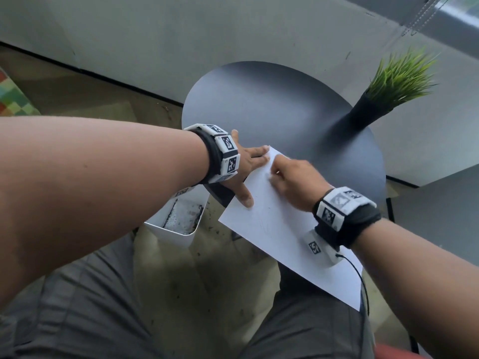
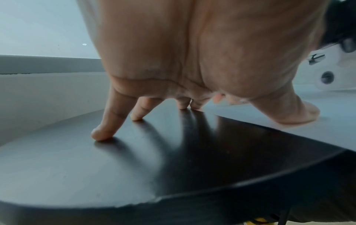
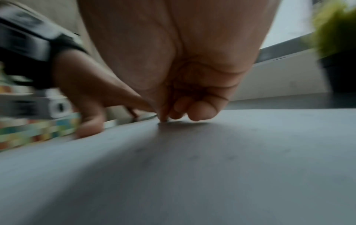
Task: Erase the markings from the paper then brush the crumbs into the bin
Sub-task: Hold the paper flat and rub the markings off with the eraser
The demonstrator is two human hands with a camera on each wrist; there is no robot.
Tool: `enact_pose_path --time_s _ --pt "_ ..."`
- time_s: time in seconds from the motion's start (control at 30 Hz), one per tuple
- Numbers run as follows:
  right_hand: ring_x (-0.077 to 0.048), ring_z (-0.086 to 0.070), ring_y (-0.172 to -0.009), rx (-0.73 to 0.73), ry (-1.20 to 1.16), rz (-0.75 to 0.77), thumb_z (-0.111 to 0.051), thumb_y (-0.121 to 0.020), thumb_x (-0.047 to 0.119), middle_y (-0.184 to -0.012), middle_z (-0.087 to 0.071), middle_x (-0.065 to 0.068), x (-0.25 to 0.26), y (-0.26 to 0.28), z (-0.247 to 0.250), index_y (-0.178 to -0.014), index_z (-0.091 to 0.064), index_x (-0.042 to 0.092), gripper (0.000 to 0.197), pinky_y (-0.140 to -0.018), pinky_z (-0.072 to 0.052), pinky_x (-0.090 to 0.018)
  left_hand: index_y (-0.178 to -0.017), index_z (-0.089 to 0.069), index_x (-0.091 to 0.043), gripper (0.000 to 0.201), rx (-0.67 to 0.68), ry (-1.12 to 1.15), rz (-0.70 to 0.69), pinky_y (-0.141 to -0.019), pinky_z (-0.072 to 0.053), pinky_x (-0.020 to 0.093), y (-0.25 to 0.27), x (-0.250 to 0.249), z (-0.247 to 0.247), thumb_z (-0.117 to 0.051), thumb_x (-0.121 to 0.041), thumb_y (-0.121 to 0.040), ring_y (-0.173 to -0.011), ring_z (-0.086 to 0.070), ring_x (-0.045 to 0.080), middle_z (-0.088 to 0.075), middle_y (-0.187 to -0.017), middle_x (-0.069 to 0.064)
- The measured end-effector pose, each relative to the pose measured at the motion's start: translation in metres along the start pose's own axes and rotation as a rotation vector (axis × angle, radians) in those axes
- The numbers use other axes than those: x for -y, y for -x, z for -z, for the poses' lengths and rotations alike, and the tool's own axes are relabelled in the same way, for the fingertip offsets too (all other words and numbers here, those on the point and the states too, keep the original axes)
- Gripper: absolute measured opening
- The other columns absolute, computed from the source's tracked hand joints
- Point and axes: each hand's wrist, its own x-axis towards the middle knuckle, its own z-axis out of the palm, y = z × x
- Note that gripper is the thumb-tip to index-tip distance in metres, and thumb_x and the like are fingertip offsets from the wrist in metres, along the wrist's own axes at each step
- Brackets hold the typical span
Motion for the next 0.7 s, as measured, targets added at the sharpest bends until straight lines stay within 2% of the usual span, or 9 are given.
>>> enact_pose_path --time_s 0.1,0.17,0.27,0.33,0.43,0.5,0.6,0.63,0.7 --pt "-0.024 -0.055 -0.078 0.169 -0.008 0.254 -0.055 -0.088 0.018 -0.087 -0.065 -0.002 0.023 0.020 -0.006 -0.099 -0.059 0.015 0.012 -0.072 -0.045 -0.033 -0.159 0.013 -0.030 0.122 -0.001 -0.028 -0.006 -0.114 -0.020 0.061 0.000 -0.001 0.000 -0.057 -0.083 -0.074 -0.148 -0.005 0.051 0.020 -0.165 -0.016" --pt "-0.020 -0.054 -0.077 0.158 -0.031 0.154 -0.058 -0.089 0.021 -0.085 -0.062 0.004 0.012 0.011 0.002 -0.100 -0.060 0.018 0.012 -0.072 -0.043 -0.030 -0.159 0.012 -0.032 0.124 0.000 -0.015 0.001 -0.110 -0.025 0.062 -0.003 0.000 0.000 -0.058 -0.085 -0.072 -0.145 -0.009 0.054 0.019 -0.165 -0.018" --pt "-0.026 -0.057 -0.079 0.004 -0.043 -0.105 -0.055 -0.092 0.035 -0.087 -0.064 -0.001 -0.010 -0.004 0.008 -0.096 -0.054 0.020 0.015 -0.072 -0.049 -0.035 -0.158 0.012 -0.035 0.127 -0.001 -0.013 0.012 -0.103 -0.034 0.058 -0.007 0.001 -0.004 -0.058 -0.089 -0.068 -0.139 -0.018 0.054 0.019 -0.164 -0.020" --pt "-0.028 -0.055 -0.079 0.009 0.020 0.004 -0.052 -0.092 0.028 -0.088 -0.063 -0.005 0.001 0.004 0.000 -0.095 -0.052 0.017 0.011 -0.073 -0.049 -0.039 -0.159 0.012 -0.033 0.128 -0.007 -0.024 0.003 -0.104 -0.034 0.058 -0.008 0.001 -0.003 -0.058 -0.089 -0.067 -0.139 -0.019 0.055 0.020 -0.164 -0.020" --pt "-0.022 -0.051 -0.078 0.203 0.014 0.254 -0.055 -0.088 0.016 -0.086 -0.061 0.001 0.022 0.027 -0.006 -0.094 -0.055 0.017 0.006 -0.071 -0.046 -0.034 -0.159 0.013 -0.032 0.131 -0.005 -0.026 0.001 -0.109 -0.028 0.059 -0.009 0.002 -0.002 -0.061 -0.088 -0.066 -0.142 -0.014 0.058 0.021 -0.164 -0.018" --pt "-0.019 -0.052 -0.077 0.182 -0.015 0.199 -0.058 -0.088 0.017 -0.084 -0.061 0.004 0.011 0.021 0.001 -0.096 -0.058 0.019 0.009 -0.070 -0.043 -0.030 -0.159 0.014 -0.031 0.133 0.007 -0.016 0.013 -0.112 -0.024 0.061 -0.008 0.000 -0.002 -0.063 -0.086 -0.066 -0.144 -0.008 0.058 0.022 -0.164 -0.018" --pt "-0.025 -0.054 -0.077 0.027 -0.060 -0.088 -0.055 -0.093 0.030 -0.083 -0.060 -0.001 -0.008 0.009 0.006 -0.095 -0.053 0.017 0.013 -0.070 -0.046 -0.034 -0.159 0.014 -0.029 0.131 0.003 -0.009 0.013 -0.113 -0.022 0.061 -0.008 -0.001 -0.003 -0.064 -0.084 -0.068 -0.146 -0.007 0.055 0.022 -0.164 -0.016" --pt "-0.027 -0.055 -0.078 0.002 -0.010 -0.070 -0.052 -0.094 0.029 -0.084 -0.060 -0.003 -0.005 0.010 0.003 -0.094 -0.050 0.016 0.014 -0.071 -0.047 -0.037 -0.159 0.014 -0.028 0.131 -0.002 -0.012 0.009 -0.113 -0.022 0.060 -0.007 0.000 -0.003 -0.064 -0.083 -0.068 -0.146 -0.008 0.054 0.021 -0.164 -0.016" --pt "-0.028 -0.053 -0.080 0.066 0.029 0.098 -0.050 -0.093 0.022 -0.085 -0.059 -0.004 0.013 0.023 -0.006 -0.092 -0.048 0.015 0.008 -0.071 -0.046 -0.039 -0.159 0.012 -0.028 0.132 -0.011 -0.018 0.003 -0.113 -0.021 0.059 -0.008 0.000 -0.004 -0.065 -0.083 -0.068 -0.146 -0.011 0.052 0.020 -0.165 -0.015"
